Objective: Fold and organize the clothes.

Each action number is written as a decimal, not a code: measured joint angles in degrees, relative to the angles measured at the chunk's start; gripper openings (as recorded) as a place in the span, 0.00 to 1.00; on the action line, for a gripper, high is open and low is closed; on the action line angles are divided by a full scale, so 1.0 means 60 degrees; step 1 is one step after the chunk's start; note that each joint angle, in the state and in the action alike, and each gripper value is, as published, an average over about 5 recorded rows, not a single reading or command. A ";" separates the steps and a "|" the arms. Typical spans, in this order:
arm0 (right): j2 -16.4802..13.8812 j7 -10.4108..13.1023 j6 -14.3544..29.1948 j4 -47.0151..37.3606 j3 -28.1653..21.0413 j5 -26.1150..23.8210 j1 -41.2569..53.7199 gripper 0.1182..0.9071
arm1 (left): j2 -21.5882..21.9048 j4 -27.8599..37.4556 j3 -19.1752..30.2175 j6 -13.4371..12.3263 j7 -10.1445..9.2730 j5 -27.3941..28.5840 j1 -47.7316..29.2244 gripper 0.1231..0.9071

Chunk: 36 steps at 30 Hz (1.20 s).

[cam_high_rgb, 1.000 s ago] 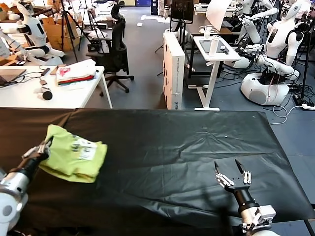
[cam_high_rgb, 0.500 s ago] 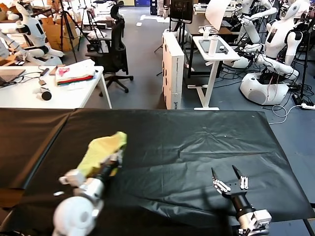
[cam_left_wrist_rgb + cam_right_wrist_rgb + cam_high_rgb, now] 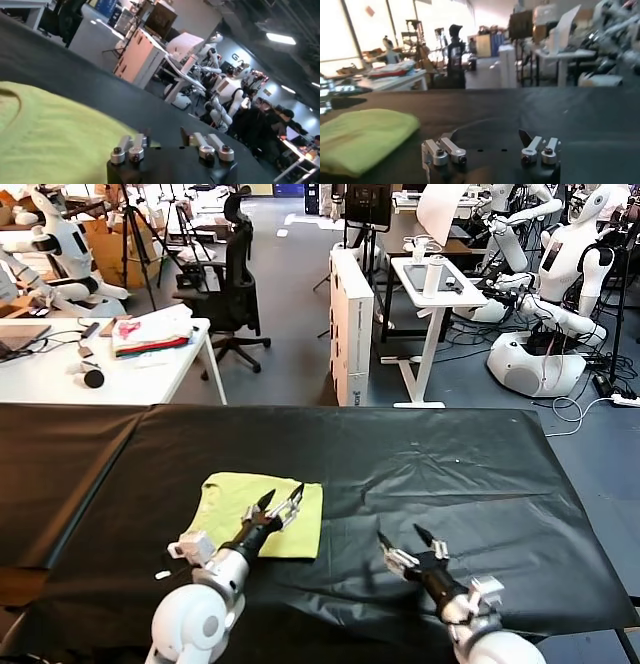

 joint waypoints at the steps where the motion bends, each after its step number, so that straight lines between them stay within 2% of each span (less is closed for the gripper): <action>1: -0.0001 0.0116 -0.0205 -0.0062 -0.0199 0.0355 0.0282 1.00 | 0.0055 -0.0044 -0.0059 -0.0046 0.0025 0.0047 0.0014 0.98; 5: 0.0150 0.0382 -0.0725 -0.0444 -0.1049 0.1419 0.1442 1.00 | 0.0352 -0.0236 -0.0412 -0.0245 0.0030 0.0135 0.0030 1.00; 13: 0.0701 0.0927 -0.1351 -0.1436 -0.2473 0.2705 0.3157 1.00 | 0.0912 -0.0403 -0.1288 -0.0526 0.0033 0.0276 0.0150 1.00; 16: 0.0906 0.1077 -0.1484 -0.1785 -0.2793 0.2985 0.3549 1.00 | 0.1022 -0.0486 -0.1522 -0.0707 0.0062 0.0433 0.0199 1.00; 20: 0.1187 0.1089 -0.1522 -0.2147 -0.3021 0.3058 0.3839 0.98 | 0.1110 -0.0638 -0.1702 -0.0861 0.0074 0.0602 0.0298 1.00; 24: 0.1342 0.1084 -0.1499 -0.2287 -0.3109 0.3075 0.3901 0.79 | 0.1131 -0.0784 -0.1816 -0.0932 0.0078 0.0730 0.0415 1.00; 32: 0.1270 0.1032 -0.1356 -0.2209 -0.2940 0.3048 0.3703 0.15 | 0.1170 -0.0921 -0.2034 -0.0967 0.0125 0.0724 0.0619 1.00; 34: 0.1219 0.1043 -0.1320 -0.2158 -0.2863 0.3037 0.3631 0.06 | 0.1185 -0.0929 -0.2083 -0.0970 0.0128 0.0713 0.0647 1.00; 36: 0.1147 0.1078 -0.1311 -0.2093 -0.2757 0.3035 0.3550 0.04 | 0.1211 -0.0932 -0.2144 -0.0979 0.0132 0.0702 0.0677 1.00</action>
